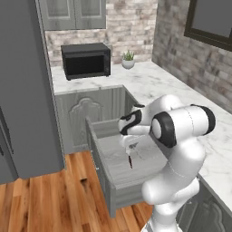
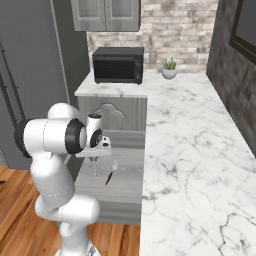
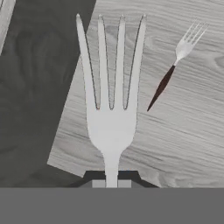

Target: Organize the utensils by type. Pick up the wooden spoons from the counter and place them in the open cabinet. Then pick up the metallic utensils from the counter and place them in the open drawer.

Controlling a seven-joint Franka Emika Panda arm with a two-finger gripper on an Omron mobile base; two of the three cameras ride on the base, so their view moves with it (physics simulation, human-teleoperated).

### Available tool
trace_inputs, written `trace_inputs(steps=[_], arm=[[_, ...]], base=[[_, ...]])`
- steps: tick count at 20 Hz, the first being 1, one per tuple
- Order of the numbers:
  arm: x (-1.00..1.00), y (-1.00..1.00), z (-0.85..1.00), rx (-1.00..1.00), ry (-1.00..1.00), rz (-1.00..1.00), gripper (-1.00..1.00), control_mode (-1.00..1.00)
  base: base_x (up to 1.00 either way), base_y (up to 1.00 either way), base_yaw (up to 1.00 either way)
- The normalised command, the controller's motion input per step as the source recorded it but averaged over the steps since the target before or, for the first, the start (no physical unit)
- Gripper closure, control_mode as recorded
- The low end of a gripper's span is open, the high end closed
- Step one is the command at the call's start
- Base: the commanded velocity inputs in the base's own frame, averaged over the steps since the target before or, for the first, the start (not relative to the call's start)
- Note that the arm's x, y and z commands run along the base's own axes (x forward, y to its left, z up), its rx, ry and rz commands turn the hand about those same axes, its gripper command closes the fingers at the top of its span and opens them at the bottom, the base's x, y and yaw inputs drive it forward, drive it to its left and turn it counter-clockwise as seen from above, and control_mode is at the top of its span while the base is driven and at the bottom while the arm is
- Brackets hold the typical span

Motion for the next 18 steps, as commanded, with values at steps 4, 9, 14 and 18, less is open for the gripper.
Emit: trace_inputs(steps=[4,9,14,18], arm=[[0.76,0.08,-0.66,0.02,0.01,-0.01,1.00,-1.00],[0.58,0.17,-0.71,0.00,0.00,-0.03,1.00,-1.00],[0.63,0.12,-0.69,0.04,0.00,-0.03,1.00,-1.00],[0.39,0.05,-0.67,0.04,0.00,-0.03,1.00,-1.00]], base=[[0.00,0.00,0.00],[0.00,0.00,0.00],[0.00,0.00,0.00],[0.00,0.00,0.00]])
